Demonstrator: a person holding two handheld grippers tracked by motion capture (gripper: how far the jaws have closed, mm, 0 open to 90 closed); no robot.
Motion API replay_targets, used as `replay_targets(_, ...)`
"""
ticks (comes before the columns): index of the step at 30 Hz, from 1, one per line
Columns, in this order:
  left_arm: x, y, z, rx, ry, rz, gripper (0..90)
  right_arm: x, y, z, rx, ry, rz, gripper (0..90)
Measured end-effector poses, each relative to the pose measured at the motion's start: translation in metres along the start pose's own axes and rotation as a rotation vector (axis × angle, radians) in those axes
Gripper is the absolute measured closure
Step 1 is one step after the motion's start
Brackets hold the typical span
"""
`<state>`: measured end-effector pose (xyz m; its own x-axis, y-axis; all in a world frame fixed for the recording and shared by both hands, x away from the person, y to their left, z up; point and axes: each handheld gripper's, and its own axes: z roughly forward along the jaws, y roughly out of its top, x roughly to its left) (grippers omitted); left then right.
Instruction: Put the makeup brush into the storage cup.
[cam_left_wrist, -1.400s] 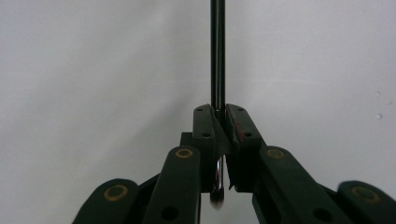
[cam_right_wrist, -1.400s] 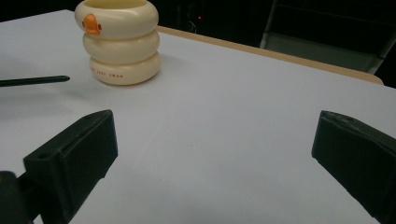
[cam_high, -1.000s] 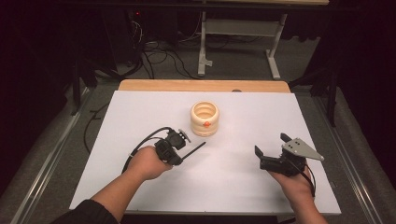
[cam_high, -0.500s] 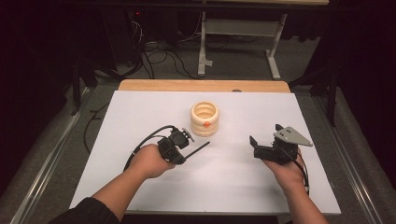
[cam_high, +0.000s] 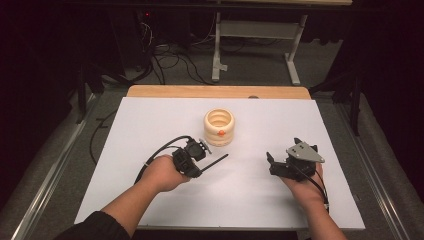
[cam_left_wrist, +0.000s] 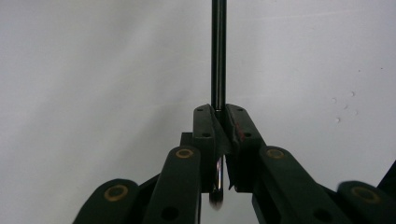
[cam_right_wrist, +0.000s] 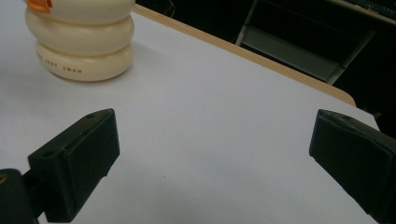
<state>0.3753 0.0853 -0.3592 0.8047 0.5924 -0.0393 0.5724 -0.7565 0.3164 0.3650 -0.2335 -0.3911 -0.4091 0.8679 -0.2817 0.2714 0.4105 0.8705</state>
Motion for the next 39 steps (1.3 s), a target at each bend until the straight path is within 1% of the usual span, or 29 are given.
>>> replay_targets(2,0.000,0.000,0.000,0.003,-0.005,0.001,83.3,0.003,0.000,-0.001,0.000,-0.008,-0.029,3.6)
replay_targets(4,0.000,0.000,-0.001,0.004,-0.005,0.003,83.3,0.005,-0.001,-0.001,0.003,-0.014,-0.045,3.6)
replay_targets(6,0.000,-0.001,-0.001,-0.001,-0.003,0.003,83.4,0.007,-0.001,-0.002,0.004,-0.031,-0.075,3.6)
replay_targets(9,0.000,-0.001,-0.002,-0.003,-0.004,0.006,83.3,0.010,-0.001,-0.004,-0.008,-0.031,-0.106,3.6)
replay_targets(10,0.000,-0.001,-0.002,-0.003,-0.005,0.007,83.3,0.011,-0.001,-0.004,-0.017,-0.033,-0.133,3.6)
replay_targets(14,-0.002,-0.001,-0.003,-0.002,-0.006,0.012,83.3,0.016,-0.001,-0.006,-0.029,-0.015,-0.196,3.6)
replay_targets(16,-0.002,-0.001,-0.003,-0.001,-0.004,0.016,83.3,0.020,-0.001,-0.006,-0.032,-0.010,-0.241,3.6)
replay_targets(19,-0.003,-0.001,-0.005,0.000,-0.007,0.019,83.3,0.026,-0.002,-0.006,-0.024,0.002,-0.283,3.6)
replay_targets(21,-0.004,-0.001,-0.007,0.000,-0.006,0.023,83.3,0.029,-0.002,-0.007,-0.024,-0.007,-0.312,3.6)
replay_targets(24,-0.005,0.000,-0.011,0.003,-0.006,0.031,83.4,0.031,-0.001,-0.007,-0.022,-0.011,-0.318,3.6)
replay_targets(26,-0.005,0.001,-0.013,0.004,-0.002,0.038,83.3,0.031,-0.001,-0.007,-0.026,-0.020,-0.344,3.6)
replay_targets(27,-0.006,0.002,-0.014,0.005,-0.003,0.039,83.3,0.032,-0.001,-0.007,-0.025,-0.021,-0.348,3.6)
replay_targets(31,-0.008,0.004,-0.018,0.013,-0.003,0.054,83.3,0.034,-0.001,-0.006,-0.004,-0.007,-0.363,3.6)
replay_targets(32,-0.008,0.004,-0.019,0.014,0.000,0.055,83.3,0.035,-0.001,-0.006,-0.002,-0.010,-0.380,3.6)
replay_targets(36,-0.009,0.005,-0.019,0.016,-0.002,0.059,83.3,0.040,-0.001,-0.006,0.004,-0.012,-0.423,3.6)
replay_targets(37,-0.009,0.005,-0.019,0.015,-0.001,0.061,83.3,0.039,-0.001,-0.006,0.011,-0.012,-0.456,3.6)
replay_targets(39,-0.010,0.005,-0.017,0.020,-0.001,0.066,83.3,0.042,-0.001,-0.006,0.016,-0.011,-0.466,3.6)
